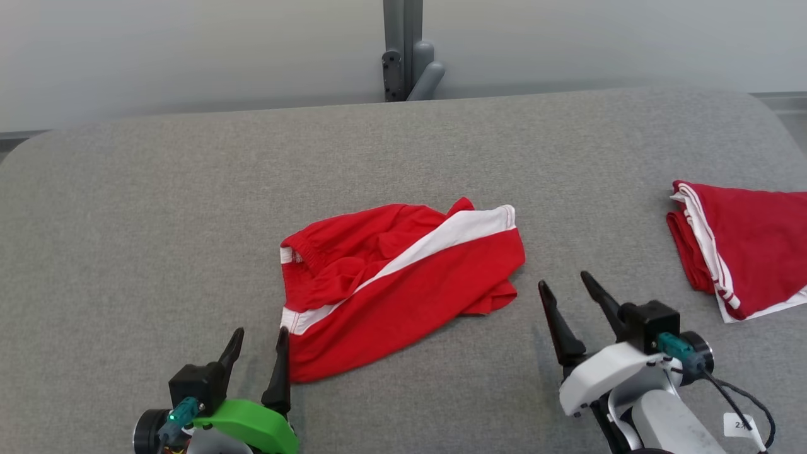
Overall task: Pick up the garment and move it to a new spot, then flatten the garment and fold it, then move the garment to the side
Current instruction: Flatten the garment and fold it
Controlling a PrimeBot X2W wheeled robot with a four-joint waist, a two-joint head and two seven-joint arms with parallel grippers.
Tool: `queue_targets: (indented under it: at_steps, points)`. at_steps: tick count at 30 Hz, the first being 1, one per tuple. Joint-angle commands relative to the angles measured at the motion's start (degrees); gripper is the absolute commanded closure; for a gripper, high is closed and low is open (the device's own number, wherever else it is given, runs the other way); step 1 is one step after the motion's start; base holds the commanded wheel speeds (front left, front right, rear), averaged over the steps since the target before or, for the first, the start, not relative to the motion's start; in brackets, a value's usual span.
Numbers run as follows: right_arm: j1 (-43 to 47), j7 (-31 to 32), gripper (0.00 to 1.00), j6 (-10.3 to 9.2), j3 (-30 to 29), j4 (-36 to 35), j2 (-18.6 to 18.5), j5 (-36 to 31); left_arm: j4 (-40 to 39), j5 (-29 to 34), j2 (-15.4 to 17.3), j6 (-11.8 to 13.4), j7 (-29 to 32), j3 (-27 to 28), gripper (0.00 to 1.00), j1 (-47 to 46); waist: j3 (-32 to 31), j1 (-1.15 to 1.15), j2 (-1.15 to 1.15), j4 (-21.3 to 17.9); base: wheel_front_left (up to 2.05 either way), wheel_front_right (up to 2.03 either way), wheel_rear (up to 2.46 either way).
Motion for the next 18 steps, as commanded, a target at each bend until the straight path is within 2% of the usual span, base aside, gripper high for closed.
queue_targets:
  at_steps: [1,9,18]
  points:
    - [-1.6,0.0,0.0,-0.12,-0.4,0.8,-0.4,0.0,-0.6,0.8,-0.4,-0.4,-0.1,0.4,0.0,-0.8,2.6,0.0,0.0,2.6,0.0,0.0,0.0]
    - [-8.1,0.0,0.0,-0.11,-3.5,8.9,-0.4,2.3,-3.0,3.5,-1.4,-1.9,-0.1,1.3,0.0,-2.6,6.8,0.0,0.0,7.6,0.0,0.0,0.0]
    - [-11.5,0.0,0.0,-0.12,-4.4,15.0,-0.1,4.5,-4.5,3.3,-1.6,-2.4,-0.1,0.9,0.0,-3.6,9.1,0.0,0.0,10.3,0.0,0.0,0.0]
